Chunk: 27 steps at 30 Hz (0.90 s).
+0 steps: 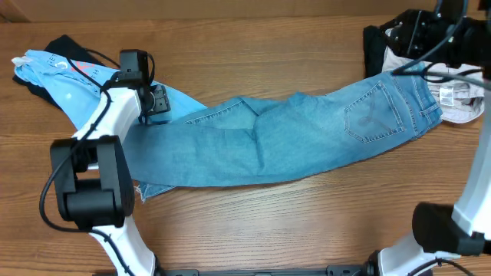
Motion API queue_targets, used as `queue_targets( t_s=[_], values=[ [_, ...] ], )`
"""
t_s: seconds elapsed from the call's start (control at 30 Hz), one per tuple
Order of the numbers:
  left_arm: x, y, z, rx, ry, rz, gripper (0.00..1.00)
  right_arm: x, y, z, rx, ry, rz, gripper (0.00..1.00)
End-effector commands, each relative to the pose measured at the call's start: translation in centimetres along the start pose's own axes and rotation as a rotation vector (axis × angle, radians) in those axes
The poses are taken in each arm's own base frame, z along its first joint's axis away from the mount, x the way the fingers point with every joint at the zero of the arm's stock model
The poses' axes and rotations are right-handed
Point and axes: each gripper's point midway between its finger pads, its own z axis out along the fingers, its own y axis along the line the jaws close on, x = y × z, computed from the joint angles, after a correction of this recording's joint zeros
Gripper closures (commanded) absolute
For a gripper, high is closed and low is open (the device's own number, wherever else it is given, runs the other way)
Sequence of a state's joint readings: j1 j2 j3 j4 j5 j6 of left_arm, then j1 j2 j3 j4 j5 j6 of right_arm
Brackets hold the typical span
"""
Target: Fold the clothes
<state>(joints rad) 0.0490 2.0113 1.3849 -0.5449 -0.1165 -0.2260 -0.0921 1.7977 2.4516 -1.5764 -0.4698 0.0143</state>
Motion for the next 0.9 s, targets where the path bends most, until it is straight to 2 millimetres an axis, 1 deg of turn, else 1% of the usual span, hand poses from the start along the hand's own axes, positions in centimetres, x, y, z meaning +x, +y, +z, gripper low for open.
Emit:
queue_targets(
  t_s=[0.0, 0.07, 0.1, 0.13, 0.2, 0.23, 0.27, 0.3, 0.33, 0.37, 0.43, 0.5, 0.53, 0.57, 0.6, 0.67, 0.7, 0.77, 0.8, 0.87],
  values=[
    [0.7, 2.0, 1.6, -0.044, 0.031, -0.007, 0.36, -0.3, -0.7, 0.6, 0.009, 0.009, -0.008, 0.67],
    [1.2, 2.7, 2.0, -0.058, 0.052, -0.029, 0.38, -0.3, -0.8, 0.7, 0.01, 0.011, -0.007, 0.66],
    [1.5, 3.7, 2.0, -0.086, 0.064, -0.07, 0.41, -0.3, -0.8, 0.7, 0.01, 0.011, -0.007, 0.65],
    [1.7, 5.0, 2.0, -0.126, 0.073, -0.115, 0.43, -0.2, -0.8, 0.7, 0.01, 0.013, -0.01, 0.64],
    [2.4, 8.7, 1.8, -0.213, 0.1, -0.197, 0.43, 0.0, -0.8, 0.7, 0.01, 0.019, -0.018, 0.64],
    [2.8, 11.2, 1.7, -0.252, 0.116, -0.235, 0.41, 0.1, -0.8, 0.7, 0.011, 0.025, -0.025, 0.63],
    [3.2, 13.7, 1.6, -0.279, 0.131, -0.283, 0.36, 0.2, -0.8, 0.7, 0.011, 0.027, -0.025, 0.63],
    [3.3, 15.0, 1.6, -0.289, 0.134, -0.313, 0.29, 0.2, -0.8, 0.7, 0.011, 0.027, -0.025, 0.62],
    [3.6, 17.4, 1.5, -0.306, 0.135, -0.366, 0.22, 0.1, -0.8, 0.7, 0.011, 0.026, -0.025, 0.62],
    [3.8, 18.8, 1.4, -0.317, 0.134, -0.398, 0.2, 0.1, -0.8, 0.7, 0.011, 0.026, -0.025, 0.59],
    [4.2, 21.7, 1.2, -0.339, 0.13, -0.455, 0.18, 0.1, -0.8, 0.7, 0.011, 0.027, -0.028, 0.56],
    [4.5, 24.0, 1.0, -0.353, 0.122, -0.493, 0.16, 0.1, -0.8, 0.7, 0.011, 0.026, -0.029, 0.55],
    [4.5, 25.4, 0.8, -0.365, 0.108, -0.522, 0.16, 0.1, -0.8, 0.7, 0.011, 0.026, -0.029, 0.54],
    [4.3, 25.9, 0.7, -0.368, 0.102, -0.53, 0.16, 0.1, -0.8, 0.7, 0.011, 0.026, -0.029, 0.53],
    [3.7, 26.6, 0.3, -0.372, 0.084, -0.535, 0.16, 0.1, -0.8, 0.7, 0.011, 0.025, -0.03, 0.51],
    [1.4, 27.1, -0.7, -0.364, 0.051, -0.434, 0.17, -0.1, -0.9, 0.9, 0.012, 0.021, -0.032, 0.5],
    [0.6, 27.0, -1.4, -0.367, 0.053, -0.395, 0.2, -0.2, -0.9, 1.0, 0.011, 0.02, -0.032, 0.5],
    [-0.9, 27.0, -3.6, -0.404, 0.066, -0.36, 0.23, -0.3, -1.1, 1.3, 0.011, 0.022, -0.031, 0.45],
    [-2.7, 26.4, -5.8, -0.424, 0.055, -0.305, 0.22, -0.3, -1.3, 1.6, 0.011, 0.028, -0.027, 0.43],
    [-4.5, 24.9, -8.3, -0.387, 0.045, -0.294, 0.19, -0.3, -1.4, 1.9, 0.012, 0.034, -0.024, 0.41]
  ],
)
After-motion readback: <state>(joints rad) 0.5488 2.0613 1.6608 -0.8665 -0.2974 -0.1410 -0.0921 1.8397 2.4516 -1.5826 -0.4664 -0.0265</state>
